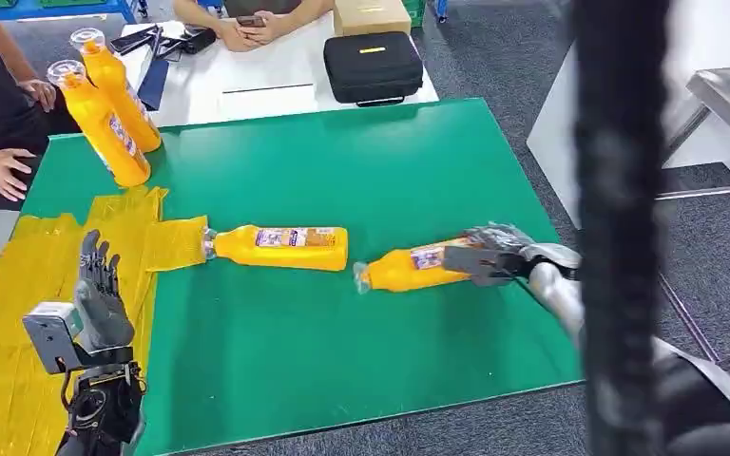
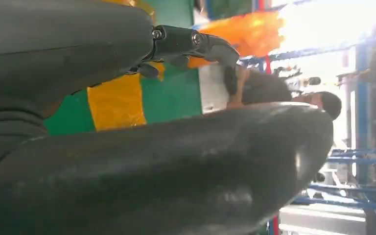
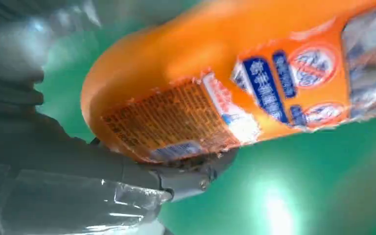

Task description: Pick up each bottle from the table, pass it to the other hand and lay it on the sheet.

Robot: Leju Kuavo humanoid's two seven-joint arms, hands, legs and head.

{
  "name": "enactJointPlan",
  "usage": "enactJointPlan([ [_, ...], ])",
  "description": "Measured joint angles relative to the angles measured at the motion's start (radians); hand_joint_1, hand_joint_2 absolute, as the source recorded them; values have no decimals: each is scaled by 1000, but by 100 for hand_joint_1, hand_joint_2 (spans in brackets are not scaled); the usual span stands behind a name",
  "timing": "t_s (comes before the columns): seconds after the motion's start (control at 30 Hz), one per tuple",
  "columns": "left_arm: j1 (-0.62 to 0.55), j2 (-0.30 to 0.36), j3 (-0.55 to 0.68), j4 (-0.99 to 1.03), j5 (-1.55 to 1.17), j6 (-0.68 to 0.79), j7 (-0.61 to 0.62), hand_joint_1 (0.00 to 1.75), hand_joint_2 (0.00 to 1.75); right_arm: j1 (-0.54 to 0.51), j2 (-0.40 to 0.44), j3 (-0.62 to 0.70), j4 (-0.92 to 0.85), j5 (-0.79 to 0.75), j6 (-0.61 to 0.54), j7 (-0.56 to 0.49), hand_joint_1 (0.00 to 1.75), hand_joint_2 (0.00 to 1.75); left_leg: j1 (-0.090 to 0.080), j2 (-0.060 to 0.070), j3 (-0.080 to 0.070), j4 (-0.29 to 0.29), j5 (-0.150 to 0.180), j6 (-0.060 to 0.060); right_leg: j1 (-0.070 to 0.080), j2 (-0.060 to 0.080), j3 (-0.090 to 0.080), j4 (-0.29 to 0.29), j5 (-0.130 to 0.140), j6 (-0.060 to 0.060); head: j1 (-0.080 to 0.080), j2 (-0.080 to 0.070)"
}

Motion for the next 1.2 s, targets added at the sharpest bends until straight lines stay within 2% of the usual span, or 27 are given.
enactJointPlan([
  [0.2, 10, 3, 42, 0, 31, -64, 5, 0, 0, 77, -159, -159, -272, -228, 193, -20, 175, 175, -2, -1, -6, 0, -1, 2, -2, -1, -6, 0, -1, 1, 0, 0],
  [0.37, 16, 3, 69, 0, 46, -74, 5, 0, 0, 119, -251, -290, -427, -362, 307, -45, 175, 175, -2, -1, -7, 0, -1, 2, -2, -1, -8, 0, -1, 1, 0, 0],
  [0.43, 20, 3, 78, 0, 52, -82, 3, 0, 0, 141, -269, -352, -471, -395, 319, -54, 175, 175, -2, -1, -7, 0, -2, 2, -1, -1, -8, 0, -1, 1, 0, 0],
  [0.57, 21, 1, 79, 0, 57, -91, 0, 0, 0, 200, -256, -428, -521, -352, 302, -62, 175, 175, -2, 1, -7, 0, -3, 3, -1, -1, -8, 0, -1, 1, 0, 0],
  [0.6, 21, 0, 79, 0, 57, -93, 0, 0, 175, 216, -250, -439, -529, -349, 300, -63, 175, 175, -2, 1, -7, 0, -3, 3, -1, 0, -8, 0, -1, 1, 0, 0],
  [0.7, 21, -3, 79, 0, 64, -111, 2, 0, 175, 225, -234, -460, -540, -340, 301, -63, 175, 175, -2, 1, -8, -1, -3, 3, -1, -1, -7, 0, -1, 1, 0, 0],
  [0.77, 16, -9, 78, 0, 88, -144, 7, 0, 175, 194, -192, -458, -523, -311, 293, -63, 175, 175, -1, 4, -8, -1, -3, 3, -1, 2, -8, 0, -1, 1, 1, 0],
  [0.83, -3, -18, 74, 0, 116, -169, 8, 0, 175, 142, -113, -437, -460, -268, 229, -71, 175, 175, -1, 12, -6, -1, -3, 2, -1, 8, -8, 0, 0, 0, 0, 0],
  [0.97, -64, -58, 40, 5, 169, -204, 36, 0, 175, 27, 124, -346, -282, -185, 34, -38, 175, 175, 1, 20, -4, 0, -1, -1, 1, 15, -9, 1, 3, -3, 0, 0],
  [1.1, -123, -87, 7, 21, 201, -219, 53, 0, 175, -76, 363, -259, -117, -171, -58, 5, 175, 175, 3, 19, -4, 0, 1, -4, 1, 17, -13, 3, 4, -6, -1, 0],
  [1.2, -143, -100, -1, 30, 208, -221, 59, 0, 175, -117, 476, -228, -41, -176, -68, 13, 175, 175, 6, 15, -7, 0, 2, -5, 4, 14, -14, 3, 4, -7, 0, 0],
])
